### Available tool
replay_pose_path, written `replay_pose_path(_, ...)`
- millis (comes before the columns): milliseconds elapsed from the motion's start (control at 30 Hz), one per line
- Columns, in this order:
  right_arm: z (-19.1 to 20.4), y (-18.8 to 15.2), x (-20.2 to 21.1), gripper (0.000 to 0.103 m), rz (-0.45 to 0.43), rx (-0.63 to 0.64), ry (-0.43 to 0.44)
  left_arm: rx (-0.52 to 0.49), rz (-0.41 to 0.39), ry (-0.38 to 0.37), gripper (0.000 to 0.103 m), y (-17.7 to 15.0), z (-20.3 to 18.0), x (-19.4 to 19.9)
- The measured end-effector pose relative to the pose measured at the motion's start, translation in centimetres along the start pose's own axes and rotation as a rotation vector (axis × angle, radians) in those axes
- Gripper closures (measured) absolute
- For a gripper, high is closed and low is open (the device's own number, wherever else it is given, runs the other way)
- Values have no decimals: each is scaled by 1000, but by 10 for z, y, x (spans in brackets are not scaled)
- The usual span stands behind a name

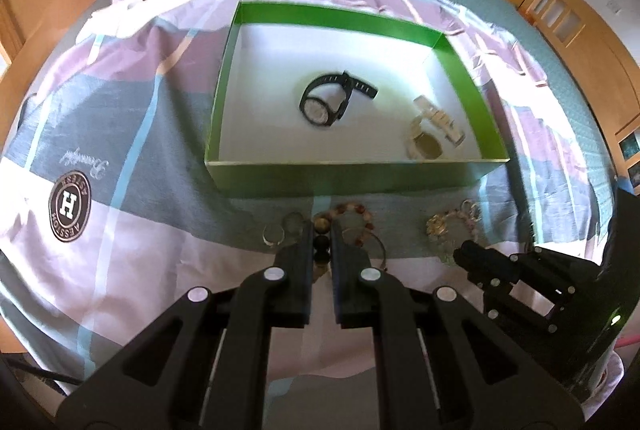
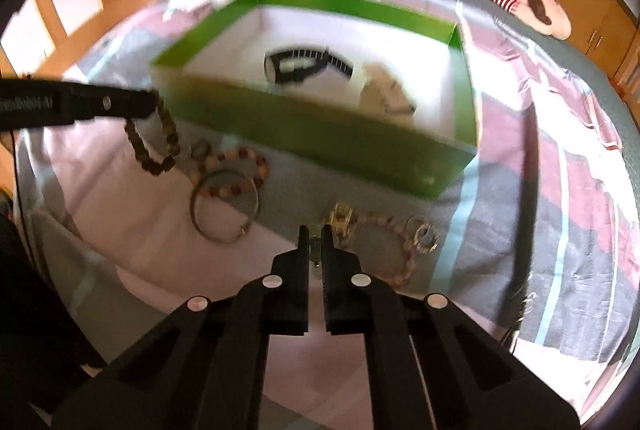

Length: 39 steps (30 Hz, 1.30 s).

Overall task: Organize jewelry
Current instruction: 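Lower the charm and the dark bead bracelet into the green box and release both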

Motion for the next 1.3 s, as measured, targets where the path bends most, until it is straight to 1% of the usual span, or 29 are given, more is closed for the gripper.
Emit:
replay_pose_path(133,-3,12,16,97,-72,-27,23,-15,-69,-5,95,7,-8,19)
replay_pose_path(267,-4,22,35,97,-142,-44,42,-13,-120,-32,95,16,-13,33)
replay_pose_path(333,-4,30,44,97,-168,-43,41,-21,-130,-29,95,21,-16,39)
replay_pose_path(433,-8,46,57,97,-211,-56,46,-23,-176,-29,95,39,-18,56)
replay_pose_path(533,-15,70,66,97,-245,-79,63,-11,-214,-36,95,58,-19,69)
replay_pose_path(567,-17,76,67,97,-254,-80,61,-8,-227,-30,95,67,-18,72)
replay_pose_path(633,-19,89,65,97,-275,-79,41,-6,-252,7,95,82,-15,73)
replay_pose_path(733,-22,103,49,97,-271,-102,32,6,-241,27,95,91,-8,60)
replay_pose_path(833,-23,110,22,97,-240,-107,3,15,-210,54,95,97,2,37)
replay_pose_path(900,-23,110,4,97,-208,-110,-11,7,-193,67,95,100,6,18)
replay_pose_path(967,-24,108,-16,97,-167,-113,-27,9,-160,78,95,99,8,2)
replay_pose_path(1000,-24,107,-21,97,-153,-113,-29,7,-138,85,95,98,8,-6)
replay_pose_path(1100,-24,101,-34,97,-116,-108,-45,-13,-111,100,95,93,5,-20)
replay_pose_path(1167,-24,98,-33,91,-112,-107,-47,-21,-114,102,90,92,2,-21)
replay_pose_path(1200,-25,97,-29,79,-122,-108,-46,-26,-118,100,81,91,0,-20)
replay_pose_path(1233,-25,96,-25,65,-132,-110,-49,-31,-124,101,68,90,-2,-18)
replay_pose_path(1300,-27,92,-13,52,-166,-112,-58,-44,-147,117,57,88,-6,-13)
Point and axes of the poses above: each gripper's, at about its wrist camera, not at the fingertips, and x roughly against the way its jaws point, z to its left, y to its top, the point moved 4 cm from there along -x, roughly the way its jaws point, and after that the axes turned 2 degrees about -y, right-handed, at the moved point
